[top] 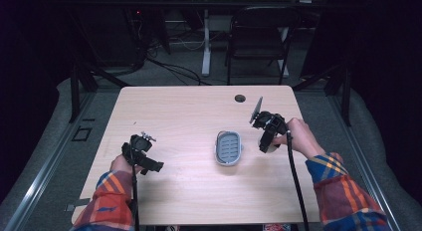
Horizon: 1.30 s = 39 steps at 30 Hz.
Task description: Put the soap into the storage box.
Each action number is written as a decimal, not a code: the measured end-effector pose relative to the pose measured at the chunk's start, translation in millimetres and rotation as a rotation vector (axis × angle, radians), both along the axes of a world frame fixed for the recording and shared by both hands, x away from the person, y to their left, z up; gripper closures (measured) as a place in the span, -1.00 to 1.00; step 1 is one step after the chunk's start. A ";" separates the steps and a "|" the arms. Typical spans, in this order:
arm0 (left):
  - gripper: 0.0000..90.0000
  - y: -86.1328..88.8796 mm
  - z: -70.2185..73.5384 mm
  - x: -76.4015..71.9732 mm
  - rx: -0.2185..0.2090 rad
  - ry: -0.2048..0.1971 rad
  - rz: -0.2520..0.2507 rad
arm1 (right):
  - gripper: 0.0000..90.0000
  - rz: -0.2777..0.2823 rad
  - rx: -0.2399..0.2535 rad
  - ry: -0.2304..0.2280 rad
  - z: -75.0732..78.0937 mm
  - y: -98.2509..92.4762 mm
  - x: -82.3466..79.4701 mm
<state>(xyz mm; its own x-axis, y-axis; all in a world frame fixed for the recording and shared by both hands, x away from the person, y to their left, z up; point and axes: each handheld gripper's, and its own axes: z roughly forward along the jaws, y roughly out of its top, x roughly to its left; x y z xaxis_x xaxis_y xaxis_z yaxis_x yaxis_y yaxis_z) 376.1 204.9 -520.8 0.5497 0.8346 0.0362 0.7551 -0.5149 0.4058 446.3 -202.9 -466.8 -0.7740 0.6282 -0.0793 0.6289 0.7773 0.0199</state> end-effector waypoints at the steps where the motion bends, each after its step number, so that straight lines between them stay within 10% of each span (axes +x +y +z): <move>1: -1.00 0.0 0.0 0.0 0.000 0.000 0.000 | -0.46 0.000 0.000 0.000 0.0 0.0 0.0; 39: -1.00 -0.1 -0.2 -0.4 0.002 0.003 -0.001 | -0.46 0.083 -0.010 -0.004 22.4 43.3 15.0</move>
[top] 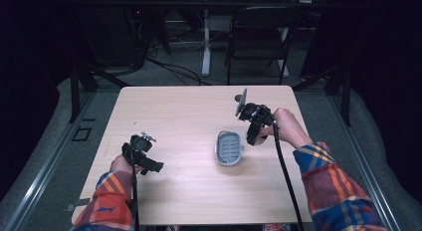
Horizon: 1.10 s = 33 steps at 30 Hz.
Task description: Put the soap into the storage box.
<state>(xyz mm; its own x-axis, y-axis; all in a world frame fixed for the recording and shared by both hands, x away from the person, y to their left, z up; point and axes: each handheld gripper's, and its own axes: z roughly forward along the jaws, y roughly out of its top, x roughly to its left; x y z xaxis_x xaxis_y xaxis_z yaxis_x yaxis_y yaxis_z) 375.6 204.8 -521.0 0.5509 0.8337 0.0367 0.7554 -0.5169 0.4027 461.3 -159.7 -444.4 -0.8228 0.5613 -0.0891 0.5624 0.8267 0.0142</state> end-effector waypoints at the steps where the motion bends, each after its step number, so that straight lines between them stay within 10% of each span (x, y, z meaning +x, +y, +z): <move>1: -1.00 0.0 0.0 0.0 0.001 0.000 0.001 | -0.46 0.000 0.005 0.000 0.7 2.7 0.6; 33: -1.00 0.4 0.3 -0.3 0.000 -0.001 -0.001 | -0.46 0.082 0.072 0.028 -21.5 60.0 7.9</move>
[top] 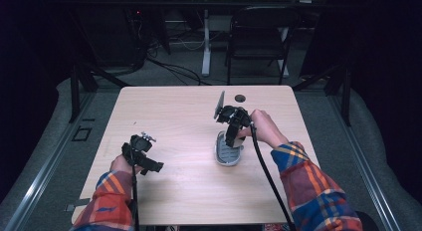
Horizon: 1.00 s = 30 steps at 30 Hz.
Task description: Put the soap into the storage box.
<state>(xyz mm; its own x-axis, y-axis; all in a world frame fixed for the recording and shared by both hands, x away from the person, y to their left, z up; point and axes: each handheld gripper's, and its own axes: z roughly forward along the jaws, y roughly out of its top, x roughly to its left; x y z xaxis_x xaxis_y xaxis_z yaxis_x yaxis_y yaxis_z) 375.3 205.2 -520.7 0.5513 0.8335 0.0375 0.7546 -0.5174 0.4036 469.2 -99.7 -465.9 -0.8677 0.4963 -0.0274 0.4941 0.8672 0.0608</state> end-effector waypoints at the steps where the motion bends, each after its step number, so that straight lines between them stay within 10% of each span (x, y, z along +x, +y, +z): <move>1: -1.00 0.1 -0.1 0.1 0.001 0.001 0.000 | -0.46 0.008 -0.004 0.006 -5.1 2.2 -0.2; 19: -1.00 -1.2 -0.6 0.0 0.006 0.003 -0.004 | -0.47 0.014 0.025 0.004 -32.0 1.6 -5.5; 30: -1.00 -1.8 -1.1 0.1 0.007 0.005 -0.002 | -0.73 -0.009 0.142 -0.072 -5.9 -24.8 -22.1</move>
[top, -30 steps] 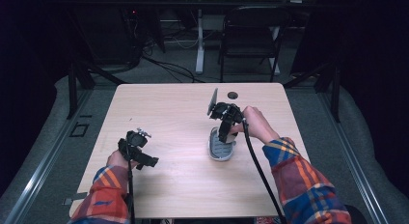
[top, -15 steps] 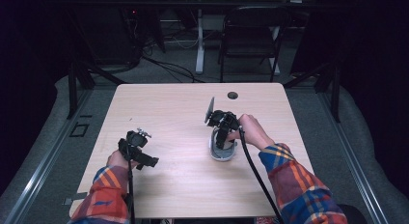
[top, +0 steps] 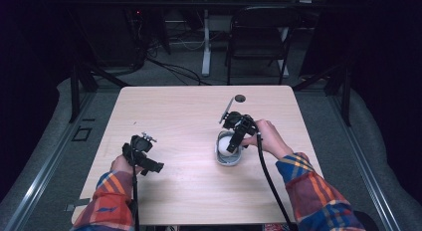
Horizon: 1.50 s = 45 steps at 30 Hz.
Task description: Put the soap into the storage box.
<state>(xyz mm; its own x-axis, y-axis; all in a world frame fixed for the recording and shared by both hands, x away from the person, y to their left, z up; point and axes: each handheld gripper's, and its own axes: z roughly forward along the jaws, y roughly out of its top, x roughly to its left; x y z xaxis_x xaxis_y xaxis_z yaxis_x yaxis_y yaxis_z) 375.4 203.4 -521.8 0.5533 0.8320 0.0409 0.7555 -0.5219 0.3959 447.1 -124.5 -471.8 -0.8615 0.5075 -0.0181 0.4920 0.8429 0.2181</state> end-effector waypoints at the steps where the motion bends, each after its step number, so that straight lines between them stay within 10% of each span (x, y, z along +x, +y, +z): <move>1: -1.00 -0.1 0.2 0.1 0.001 0.002 -0.002 | -0.76 0.001 0.004 -0.009 1.9 -3.3 -1.9; 32: -1.00 -0.1 1.5 -0.6 -0.005 -0.015 0.005 | -1.00 -0.230 -0.007 -0.106 1.7 -143.2 -50.0; 45: -1.00 -1.3 1.2 -0.6 -0.001 -0.011 0.002 | -1.00 -0.332 -0.011 -0.076 -28.9 -181.7 -74.4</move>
<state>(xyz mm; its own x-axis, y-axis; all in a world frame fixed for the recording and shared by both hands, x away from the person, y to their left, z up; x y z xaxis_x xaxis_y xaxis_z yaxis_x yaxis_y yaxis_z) 374.8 202.0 -520.6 0.5513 0.8331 0.0457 0.7522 -0.5199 0.4049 372.8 -306.2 -500.6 -0.6449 0.7597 -0.0833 0.7228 0.6417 0.2564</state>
